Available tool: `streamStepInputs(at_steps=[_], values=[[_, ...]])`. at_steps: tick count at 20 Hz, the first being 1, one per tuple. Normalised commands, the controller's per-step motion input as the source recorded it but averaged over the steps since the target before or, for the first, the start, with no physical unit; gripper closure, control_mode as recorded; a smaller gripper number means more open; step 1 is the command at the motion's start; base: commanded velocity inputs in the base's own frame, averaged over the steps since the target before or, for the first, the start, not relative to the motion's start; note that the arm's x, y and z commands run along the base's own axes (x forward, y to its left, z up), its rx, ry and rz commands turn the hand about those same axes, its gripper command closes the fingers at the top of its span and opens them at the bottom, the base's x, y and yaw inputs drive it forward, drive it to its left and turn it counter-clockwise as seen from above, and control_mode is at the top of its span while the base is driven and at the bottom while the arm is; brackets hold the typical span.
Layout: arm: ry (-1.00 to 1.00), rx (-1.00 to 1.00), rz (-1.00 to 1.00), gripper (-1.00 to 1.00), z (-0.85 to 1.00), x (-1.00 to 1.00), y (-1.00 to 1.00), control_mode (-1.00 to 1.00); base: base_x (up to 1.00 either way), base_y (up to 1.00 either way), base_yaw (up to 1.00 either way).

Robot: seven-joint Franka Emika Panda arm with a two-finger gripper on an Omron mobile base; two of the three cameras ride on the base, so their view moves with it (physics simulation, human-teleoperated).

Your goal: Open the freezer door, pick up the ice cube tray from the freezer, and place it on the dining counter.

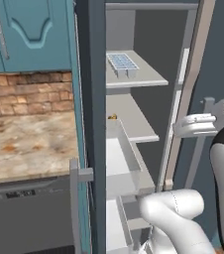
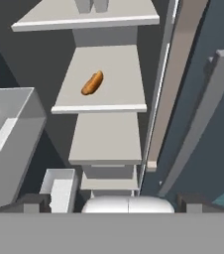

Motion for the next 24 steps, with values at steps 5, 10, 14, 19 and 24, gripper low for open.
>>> streamStepInputs(at_steps=[5, 10, 14, 19, 24], values=[[0.00, 0.00, 0.00, -1.00, 0.00, 0.00, 0.00, 1.00, 0.57, 0.10, 0.00], [0.00, 0.00, 0.00, -1.00, 0.00, 0.00, 0.00, 1.00, 0.71, -0.13, 0.00], [0.00, 0.00, 0.00, -1.00, 0.00, 0.00, 0.00, 1.00, 0.59, -0.01, 0.00], [0.00, 0.00, 0.00, -1.00, 0.00, 0.00, 0.00, 1.00, 0.60, -0.07, 0.00], [0.00, 0.00, 0.00, -1.00, 0.00, 0.00, 0.00, 1.00, 0.34, -0.53, 0.05]])
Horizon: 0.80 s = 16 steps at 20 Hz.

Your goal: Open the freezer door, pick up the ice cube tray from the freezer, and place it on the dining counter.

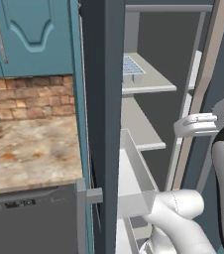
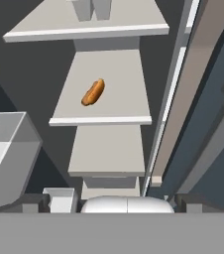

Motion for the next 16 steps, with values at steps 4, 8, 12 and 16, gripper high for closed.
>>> streamStepInputs(at_steps=[4, 8, 12, 16], values=[[0.00, 0.00, 0.00, -1.00, 0.00, 0.00, 0.00, 1.00, 0.31, -0.55, 0.05], [0.00, 0.00, 0.00, -1.00, 0.00, 0.00, 0.00, 1.00, 0.31, -0.47, 0.04], [0.00, 0.00, 0.00, -1.00, 0.00, 0.00, 0.00, 1.00, 0.42, -0.16, 0.01], [0.00, 0.01, 0.00, -1.00, 0.00, 0.07, -0.04, -1.00, 0.18, 0.00, 0.00]])
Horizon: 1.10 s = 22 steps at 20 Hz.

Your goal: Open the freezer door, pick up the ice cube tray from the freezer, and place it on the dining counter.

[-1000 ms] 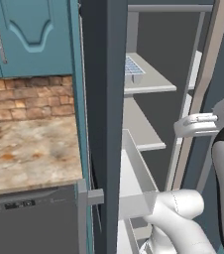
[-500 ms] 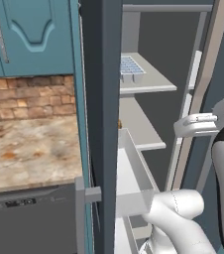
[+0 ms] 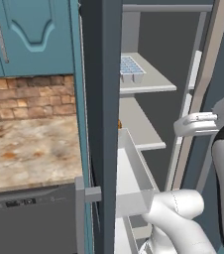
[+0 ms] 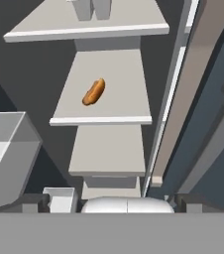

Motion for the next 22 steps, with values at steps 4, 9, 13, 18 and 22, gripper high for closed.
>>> streamStepInputs(at_steps=[4, 9, 13, 18, 22], values=[[0.00, 0.14, -0.12, -1.00, 0.25, 0.00, -0.33, -1.00, 0.00, 0.00, 0.00], [0.00, 0.18, -0.31, -1.00, 0.26, 0.00, -0.05, -1.00, 0.00, 0.00, 0.00], [0.00, 0.18, -0.40, -1.00, 0.09, 0.00, 0.00, -1.00, 0.00, 0.00, 0.00], [-0.01, 0.26, -0.38, -1.00, 0.01, 0.00, -0.01, -1.00, 0.00, 0.00, 0.00], [0.00, 0.33, -0.36, -1.00, 0.02, -0.03, -0.01, -1.00, 0.00, 0.00, 0.00]])
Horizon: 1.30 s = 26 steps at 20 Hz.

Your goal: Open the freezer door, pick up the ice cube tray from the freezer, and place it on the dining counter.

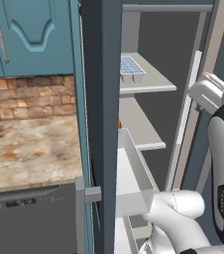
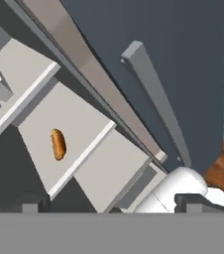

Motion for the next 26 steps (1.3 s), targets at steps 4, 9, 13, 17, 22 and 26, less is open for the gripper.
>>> streamStepInputs(at_steps=[4, 9, 13, 17, 22, 26], values=[[-0.02, 0.30, -0.37, -1.00, 0.06, -0.01, 0.00, -1.00, 0.00, 0.00, 0.00], [-0.12, 0.31, -0.24, -1.00, 0.09, 0.00, 0.00, -1.00, 0.00, 0.00, 0.00], [-0.12, 0.37, -0.02, -1.00, 0.24, 0.11, 0.00, -1.00, 0.00, 0.00, 0.00], [-0.06, 0.31, 0.00, -1.00, 0.33, 0.36, 0.01, -1.00, 0.00, 0.00, 0.00], [0.00, 0.09, 0.01, -1.00, 0.16, 0.61, 0.08, -1.00, 0.00, 0.00, 0.00], [-0.01, 0.02, 0.04, -1.00, 0.00, 0.67, 0.00, -1.00, 0.00, 0.00, 0.00]])
